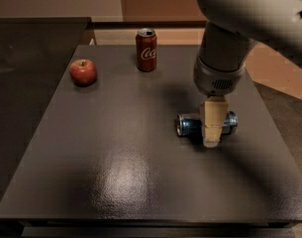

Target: Knock redbull can over

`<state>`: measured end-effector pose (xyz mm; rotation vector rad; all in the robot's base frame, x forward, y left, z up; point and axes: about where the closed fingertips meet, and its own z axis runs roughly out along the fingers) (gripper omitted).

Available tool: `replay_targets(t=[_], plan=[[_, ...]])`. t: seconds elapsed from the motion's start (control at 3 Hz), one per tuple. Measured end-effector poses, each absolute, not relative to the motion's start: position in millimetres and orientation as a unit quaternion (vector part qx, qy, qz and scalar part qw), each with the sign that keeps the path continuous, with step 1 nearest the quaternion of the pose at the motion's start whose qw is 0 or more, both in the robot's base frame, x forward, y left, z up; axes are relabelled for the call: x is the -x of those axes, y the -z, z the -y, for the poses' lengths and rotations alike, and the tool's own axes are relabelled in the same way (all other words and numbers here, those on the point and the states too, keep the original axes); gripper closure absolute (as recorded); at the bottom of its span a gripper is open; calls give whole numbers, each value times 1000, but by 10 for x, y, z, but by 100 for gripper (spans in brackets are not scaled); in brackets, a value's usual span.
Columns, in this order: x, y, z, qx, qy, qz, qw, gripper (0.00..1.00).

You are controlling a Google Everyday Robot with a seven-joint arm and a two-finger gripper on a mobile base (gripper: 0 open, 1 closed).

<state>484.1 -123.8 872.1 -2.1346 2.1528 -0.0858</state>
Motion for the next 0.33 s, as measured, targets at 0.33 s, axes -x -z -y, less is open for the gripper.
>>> replay_targets(t=[0.33], plan=[[-4841, -8721, 1238, 703, 28, -709, 54, 0]])
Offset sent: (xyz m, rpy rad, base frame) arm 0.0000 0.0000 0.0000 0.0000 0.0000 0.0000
